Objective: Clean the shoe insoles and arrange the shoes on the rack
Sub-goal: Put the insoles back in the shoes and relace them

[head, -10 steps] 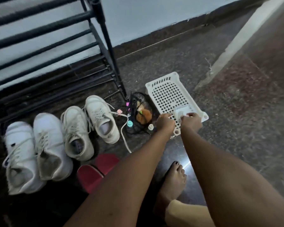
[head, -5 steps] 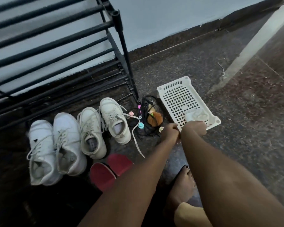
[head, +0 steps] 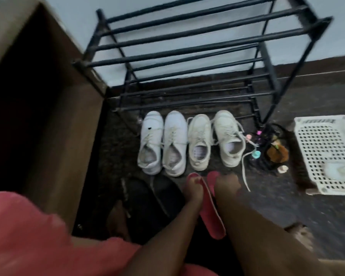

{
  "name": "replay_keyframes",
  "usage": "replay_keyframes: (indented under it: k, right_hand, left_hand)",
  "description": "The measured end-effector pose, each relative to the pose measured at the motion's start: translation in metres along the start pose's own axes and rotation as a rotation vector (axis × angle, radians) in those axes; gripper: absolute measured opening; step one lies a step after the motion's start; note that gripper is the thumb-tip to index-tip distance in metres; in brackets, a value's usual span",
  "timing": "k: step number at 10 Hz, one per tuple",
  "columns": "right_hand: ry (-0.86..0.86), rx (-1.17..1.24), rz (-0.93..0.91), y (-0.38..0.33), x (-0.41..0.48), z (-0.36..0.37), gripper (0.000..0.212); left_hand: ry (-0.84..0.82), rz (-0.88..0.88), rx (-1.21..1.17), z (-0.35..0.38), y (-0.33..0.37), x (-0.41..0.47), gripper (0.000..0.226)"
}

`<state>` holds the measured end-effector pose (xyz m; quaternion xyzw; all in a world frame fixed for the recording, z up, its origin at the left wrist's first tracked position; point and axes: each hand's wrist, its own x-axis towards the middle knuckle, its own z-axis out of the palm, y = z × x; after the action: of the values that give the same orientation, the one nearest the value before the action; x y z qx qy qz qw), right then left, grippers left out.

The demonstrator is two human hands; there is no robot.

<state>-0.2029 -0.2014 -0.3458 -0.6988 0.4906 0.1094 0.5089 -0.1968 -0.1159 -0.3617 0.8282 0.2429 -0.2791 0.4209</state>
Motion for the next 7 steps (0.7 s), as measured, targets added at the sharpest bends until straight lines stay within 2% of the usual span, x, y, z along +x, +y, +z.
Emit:
replay_keyframes:
  k: [1,2,3,4,5,6,7]
  right_hand:
    - [-0.027,-0.226,-0.117,-0.009,-0.040,0.027,0.069]
    - [-0.144,-0.289,-0.046,-0.006,-0.063,0.060,0.032]
    - [-0.240,-0.486,-0.116,0.016,-0.068,0.106,0.026]
    - [-0.349,-0.526,-0.223,0.031,-0.082,0.133,0.021]
    - [-0.421,-0.575,-0.286,0.048,-0.090,0.152,0.025]
    - [-0.485,-0.676,-0.318,0.064,-0.091,0.168,0.031]
    - [-0.551,-0.830,-0.343,0.075,-0.090,0.179,0.041]
  left_hand:
    - [0.058,-0.058,-0.101,-0.038,-0.019,0.010,0.032]
    - [0.140,-0.141,-0.146,-0.071,-0.051,0.020,0.041]
    - [0.234,-0.267,-0.157,-0.092,-0.085,0.032,0.040]
    - [0.271,-0.450,-0.218,-0.102,-0.111,0.039,0.049]
    - [0.302,-0.545,-0.255,-0.104,-0.129,0.050,0.068]
    - [0.300,-0.544,-0.210,-0.103,-0.143,0.058,0.085]
    - [0.351,-0.551,-0.276,-0.105,-0.156,0.065,0.084]
